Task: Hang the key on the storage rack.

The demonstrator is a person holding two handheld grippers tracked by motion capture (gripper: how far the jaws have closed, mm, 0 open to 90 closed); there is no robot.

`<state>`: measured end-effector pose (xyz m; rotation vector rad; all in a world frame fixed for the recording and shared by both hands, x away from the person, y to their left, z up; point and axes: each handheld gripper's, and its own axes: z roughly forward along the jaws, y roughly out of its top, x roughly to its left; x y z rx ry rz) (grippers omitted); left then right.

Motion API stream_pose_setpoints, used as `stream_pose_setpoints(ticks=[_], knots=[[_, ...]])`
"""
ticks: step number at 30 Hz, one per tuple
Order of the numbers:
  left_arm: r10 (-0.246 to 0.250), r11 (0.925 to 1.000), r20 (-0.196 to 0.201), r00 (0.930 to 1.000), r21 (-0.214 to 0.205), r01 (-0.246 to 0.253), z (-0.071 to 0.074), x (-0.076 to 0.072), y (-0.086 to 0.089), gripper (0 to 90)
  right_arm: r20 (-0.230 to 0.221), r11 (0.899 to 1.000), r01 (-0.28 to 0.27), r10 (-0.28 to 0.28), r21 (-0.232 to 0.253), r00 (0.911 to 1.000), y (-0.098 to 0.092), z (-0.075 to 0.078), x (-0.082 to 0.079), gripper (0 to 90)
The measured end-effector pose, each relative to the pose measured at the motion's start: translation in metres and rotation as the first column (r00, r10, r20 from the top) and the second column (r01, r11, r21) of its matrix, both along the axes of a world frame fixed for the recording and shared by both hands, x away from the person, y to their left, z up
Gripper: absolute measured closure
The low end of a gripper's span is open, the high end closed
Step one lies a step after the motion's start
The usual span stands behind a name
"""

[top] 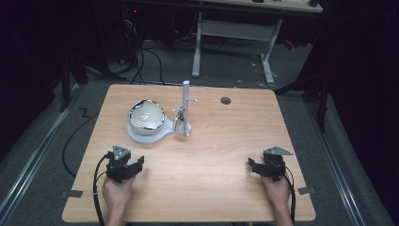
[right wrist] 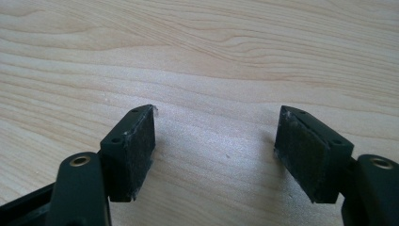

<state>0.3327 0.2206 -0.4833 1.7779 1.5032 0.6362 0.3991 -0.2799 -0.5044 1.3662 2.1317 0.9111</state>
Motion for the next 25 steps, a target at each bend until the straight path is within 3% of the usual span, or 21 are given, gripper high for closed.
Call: stream_pose_setpoints(ticks=[13,15,16,25], knots=[[0.012,0.9990,-0.016,0.9998,0.044,-0.011,-0.014,0.001,-0.004,43.1,0.000,1.000,0.000,0.000,0.000,1.0000,0.000,0.000,0.000,29.4],[0.014,0.9978,-0.029,0.9995,0.066,-0.012,-0.021,0.003,-0.005,42.1,0.000,1.000,0.000,0.000,0.000,1.0000,0.000,0.000,0.000,29.3],[0.014,0.9972,-0.015,0.9998,0.074,-0.013,-0.025,0.003,-0.005,40.3,0.000,1.000,0.000,0.000,0.000,1.0000,0.000,0.000,0.000,29.3],[0.016,0.9971,-0.019,0.9997,0.075,-0.014,-0.025,0.002,-0.006,36.5,0.000,1.000,0.001,-0.001,0.000,1.0000,0.000,0.000,0.000,29.4]])
